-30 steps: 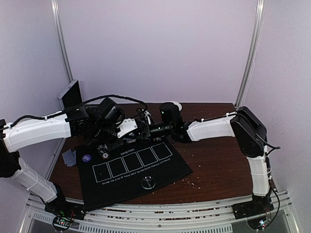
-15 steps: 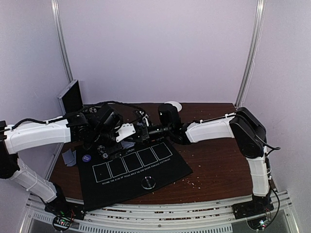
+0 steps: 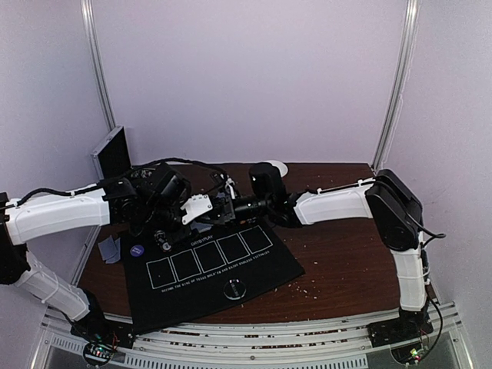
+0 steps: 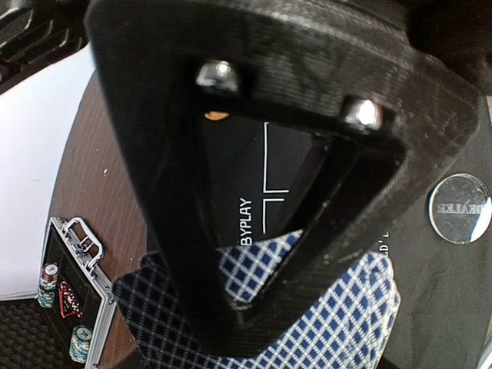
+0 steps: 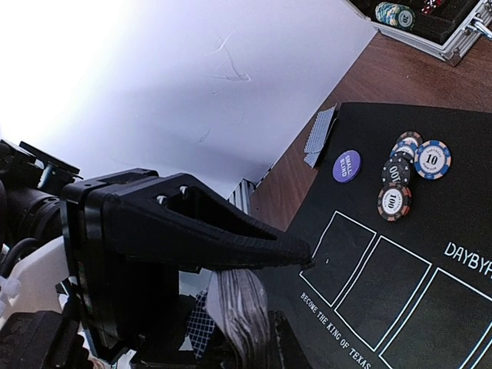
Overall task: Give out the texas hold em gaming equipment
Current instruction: Pass from the right arm to the left
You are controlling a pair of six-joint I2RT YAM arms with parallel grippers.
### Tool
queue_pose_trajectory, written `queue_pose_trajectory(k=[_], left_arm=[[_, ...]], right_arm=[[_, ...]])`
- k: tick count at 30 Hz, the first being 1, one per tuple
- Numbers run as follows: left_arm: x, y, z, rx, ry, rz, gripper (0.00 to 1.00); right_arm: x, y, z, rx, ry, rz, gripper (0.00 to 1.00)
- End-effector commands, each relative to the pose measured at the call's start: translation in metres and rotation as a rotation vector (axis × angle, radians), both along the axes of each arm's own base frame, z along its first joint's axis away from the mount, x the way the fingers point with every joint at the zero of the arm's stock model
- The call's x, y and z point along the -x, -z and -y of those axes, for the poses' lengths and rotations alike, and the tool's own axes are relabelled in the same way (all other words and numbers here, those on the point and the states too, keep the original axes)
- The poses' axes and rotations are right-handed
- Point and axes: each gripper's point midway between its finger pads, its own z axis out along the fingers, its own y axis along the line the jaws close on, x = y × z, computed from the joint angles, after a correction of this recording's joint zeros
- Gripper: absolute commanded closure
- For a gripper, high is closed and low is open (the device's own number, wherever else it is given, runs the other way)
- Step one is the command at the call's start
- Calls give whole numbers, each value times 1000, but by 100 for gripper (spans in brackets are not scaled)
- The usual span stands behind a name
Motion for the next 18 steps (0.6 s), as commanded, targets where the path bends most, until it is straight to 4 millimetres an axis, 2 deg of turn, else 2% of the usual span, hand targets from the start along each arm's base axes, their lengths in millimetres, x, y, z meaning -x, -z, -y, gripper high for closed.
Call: queue_pose_trajectory(k=[1, 4, 7, 13, 18], left_arm=[[-5, -14, -1, 69, -25, 20, 43], [-5, -15, 2, 76, -17, 14, 45], [-5, -14, 2, 72, -16, 15, 45], [-3, -10, 0, 63, -13, 8, 45], [-3, -8, -1, 57, -15, 8, 45]], right_arm=[[10, -13, 1, 25, -19, 70, 91], [6, -5, 2, 64, 0, 89, 79], [5, -1, 3, 92, 8, 105, 74], [-6, -1, 12, 156, 63, 179, 71], [-6, -5, 16, 182, 67, 204, 71]])
